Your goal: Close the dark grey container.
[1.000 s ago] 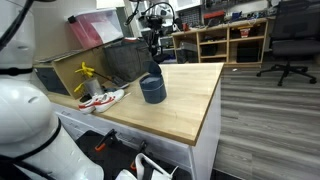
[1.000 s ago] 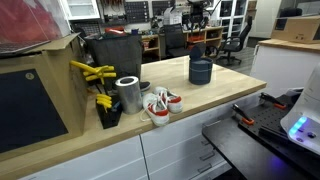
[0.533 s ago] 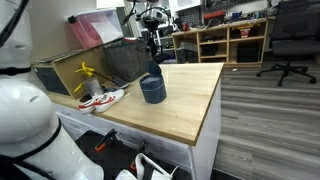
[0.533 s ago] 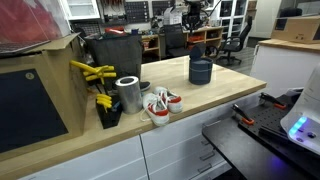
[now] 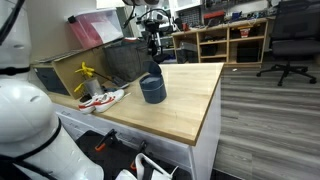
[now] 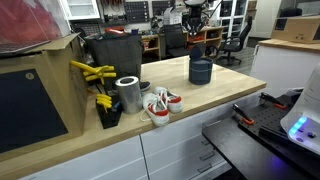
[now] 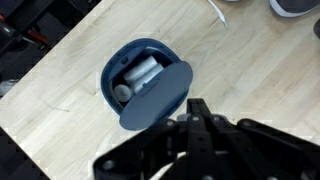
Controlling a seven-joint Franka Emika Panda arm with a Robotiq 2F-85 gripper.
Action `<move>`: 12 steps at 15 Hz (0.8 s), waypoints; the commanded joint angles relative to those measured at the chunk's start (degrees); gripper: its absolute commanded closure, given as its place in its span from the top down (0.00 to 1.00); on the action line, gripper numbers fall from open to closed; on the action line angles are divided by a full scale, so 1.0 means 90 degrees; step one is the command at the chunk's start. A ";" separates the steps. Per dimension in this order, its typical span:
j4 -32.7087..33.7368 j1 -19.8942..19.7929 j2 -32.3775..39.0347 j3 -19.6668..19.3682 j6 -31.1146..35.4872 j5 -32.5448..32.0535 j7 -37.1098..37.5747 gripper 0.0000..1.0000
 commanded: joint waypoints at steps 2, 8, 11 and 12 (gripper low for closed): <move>-0.0279 0.0197 -0.0201 -0.0071 -0.0129 -0.0731 -0.0002 0.00; -0.0359 0.0250 -0.0232 -0.0041 -0.0338 -0.1175 -0.0086 0.00; -0.0502 0.0244 -0.0323 -0.0036 -0.0179 -0.1196 -0.0148 0.00; -0.0525 0.0241 -0.0341 -0.0035 -0.0170 -0.1197 -0.0160 0.00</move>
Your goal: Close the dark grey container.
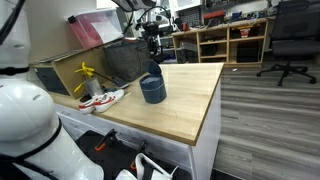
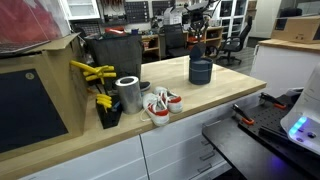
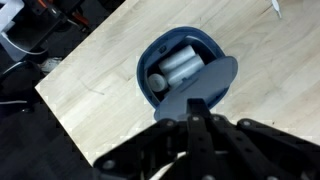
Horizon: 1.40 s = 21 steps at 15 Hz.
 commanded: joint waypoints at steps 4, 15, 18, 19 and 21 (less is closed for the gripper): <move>-0.0495 0.0037 -0.0424 -0.0033 0.0083 -0.0107 -0.0250 0.00; -0.0944 0.0040 -0.0617 -0.0026 0.0539 -0.0077 -0.0269 0.00; -0.0986 0.0052 -0.0601 -0.0028 0.0551 -0.0113 -0.0254 0.00; -0.1003 0.0056 -0.0599 -0.0029 0.0543 -0.0124 -0.0248 0.00; -0.1025 0.0068 -0.0595 -0.0033 0.0522 -0.0157 -0.0236 0.00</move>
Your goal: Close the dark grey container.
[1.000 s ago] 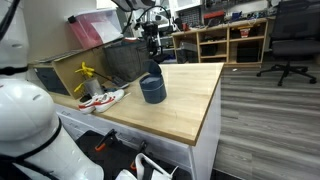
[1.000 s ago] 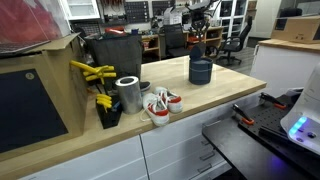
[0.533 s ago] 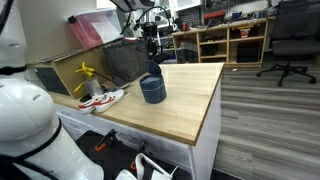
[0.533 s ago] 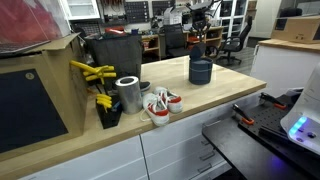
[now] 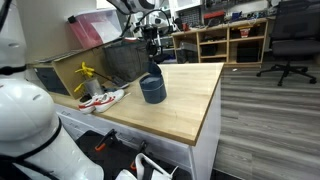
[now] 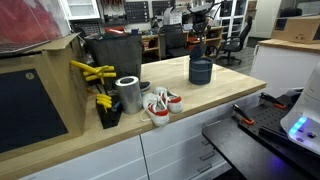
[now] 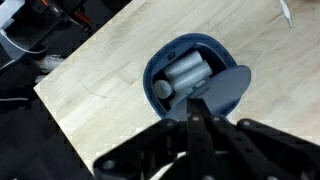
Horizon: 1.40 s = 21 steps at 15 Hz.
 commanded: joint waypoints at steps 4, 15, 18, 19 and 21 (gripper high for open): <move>-0.0324 0.0111 -0.0216 -0.0039 0.0093 -0.0352 -0.0039 0.00; -0.0897 0.0177 -0.0383 -0.0008 0.0411 -0.0895 -0.0033 0.00; -0.1097 0.0106 -0.0460 -0.0023 0.0601 -0.0729 -0.0022 0.00; -0.1136 0.0079 -0.0473 -0.0034 0.0615 -0.0686 -0.0026 0.00; -0.1197 0.0019 -0.0494 -0.0065 0.0609 -0.0612 -0.0023 0.00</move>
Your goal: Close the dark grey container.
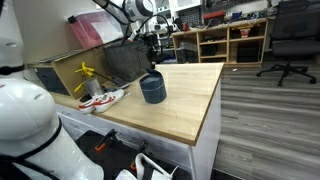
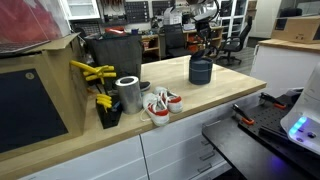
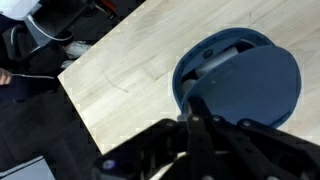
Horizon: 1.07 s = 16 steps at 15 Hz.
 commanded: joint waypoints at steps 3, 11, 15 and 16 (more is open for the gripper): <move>-0.0293 -0.0185 -0.0320 -0.0083 0.0042 0.0406 -0.0047 0.00; 0.0002 -0.0257 -0.0507 -0.0111 -0.1234 0.0476 -0.0035 0.00; 0.0260 -0.0277 -0.0629 -0.0105 -0.2356 0.0385 -0.0081 0.00; 0.0309 -0.0286 -0.0654 -0.0104 -0.2424 0.0433 -0.0063 0.00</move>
